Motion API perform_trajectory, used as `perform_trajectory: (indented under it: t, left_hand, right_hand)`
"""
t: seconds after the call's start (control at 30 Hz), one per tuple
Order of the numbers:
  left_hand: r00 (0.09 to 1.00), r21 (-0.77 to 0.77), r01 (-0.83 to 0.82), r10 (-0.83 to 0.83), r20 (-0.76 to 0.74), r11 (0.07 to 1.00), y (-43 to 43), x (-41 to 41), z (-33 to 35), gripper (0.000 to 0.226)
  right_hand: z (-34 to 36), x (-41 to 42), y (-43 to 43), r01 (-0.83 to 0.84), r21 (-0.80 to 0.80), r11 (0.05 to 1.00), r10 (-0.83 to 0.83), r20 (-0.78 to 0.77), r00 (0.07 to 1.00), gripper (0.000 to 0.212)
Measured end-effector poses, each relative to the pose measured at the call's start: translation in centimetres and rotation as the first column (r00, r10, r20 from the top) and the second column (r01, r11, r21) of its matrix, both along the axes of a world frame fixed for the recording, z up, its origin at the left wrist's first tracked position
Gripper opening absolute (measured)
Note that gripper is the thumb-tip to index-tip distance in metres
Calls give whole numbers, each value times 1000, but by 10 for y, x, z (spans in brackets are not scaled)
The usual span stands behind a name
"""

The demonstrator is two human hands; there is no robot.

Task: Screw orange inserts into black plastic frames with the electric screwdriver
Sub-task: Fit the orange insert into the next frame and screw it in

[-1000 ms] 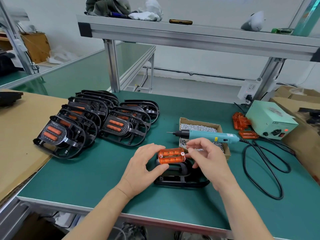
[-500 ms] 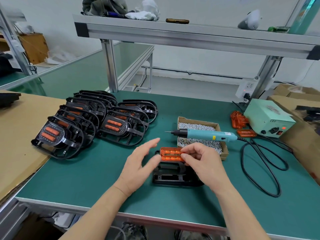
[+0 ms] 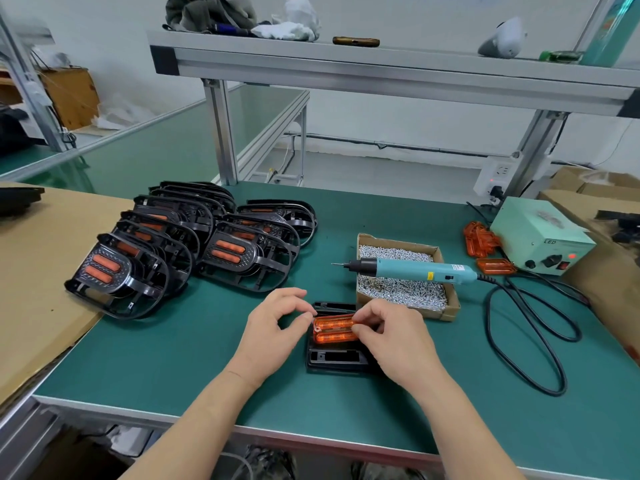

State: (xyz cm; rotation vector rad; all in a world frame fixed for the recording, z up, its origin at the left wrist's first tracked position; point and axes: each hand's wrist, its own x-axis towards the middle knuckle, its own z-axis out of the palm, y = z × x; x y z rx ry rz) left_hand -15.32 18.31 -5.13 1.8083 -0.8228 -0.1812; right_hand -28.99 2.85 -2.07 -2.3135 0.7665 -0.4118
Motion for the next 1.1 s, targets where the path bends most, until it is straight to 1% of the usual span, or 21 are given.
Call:
perform_trajectory:
  t: [0.1, 0.2, 0.33, 0.5, 0.7, 0.77, 0.87, 0.97, 1.0, 1.03, 1.07, 1.1]
  left_hand:
    - [999, 70, 18, -20, 25, 997, 0, -2, 2, 22]
    - [998, 130, 39, -46, 49, 991, -1, -2, 4, 17]
    - [996, 149, 76, -82, 39, 986, -1, -1, 3, 17]
    - [991, 199, 79, -98, 88, 977, -2, 0, 0, 15]
    - [982, 209, 117, -144, 120, 971, -3, 0, 0, 23]
    - [971, 191, 154, -184, 151, 969, -2, -2, -1, 27]
    - [929, 201, 229, -276, 245, 952, -2, -6, -2, 28]
    - [888, 275, 262, -343, 305, 925, -3, -9, -4, 43]
    - [885, 294, 259, -348, 308, 920, -4, -9, -5, 44]
    - [887, 303, 254, -346, 305, 918, -4, -8, -6, 45]
    - [891, 306, 250, -343, 299, 918, -4, -8, -7, 45]
    - [894, 308, 248, -339, 293, 919, -4, -7, -8, 45]
  right_hand:
    - [2, 1, 1, -1, -60, 998, -2, -38, 999, 6]
    - [3, 1, 2, -9, -144, 990, -3, -82, 997, 6]
    - [5, 0, 2, -21, -189, 982, -5, -134, 991, 6]
    - [4, 1, 3, -35, -249, 968, -10, -180, 984, 6]
    - [10, 6, 5, -56, -306, 950, -28, -266, 964, 12]
    - [12, 8, 5, -69, -306, 950, -22, -283, 959, 13]
    - [12, 8, 3, -80, -292, 953, -6, -283, 959, 12]
    - [9, 5, -1, -84, -227, 970, 22, -264, 964, 10]
    - [8, 4, -3, -61, -173, 983, 22, -219, 975, 11]
    - [8, 4, -5, -12, -91, 996, 0, -135, 991, 12]
    - [8, 3, -8, 57, 36, 998, -57, -15, 998, 13]
    - [10, 2, -11, 120, 214, 969, -147, 117, 982, 17]
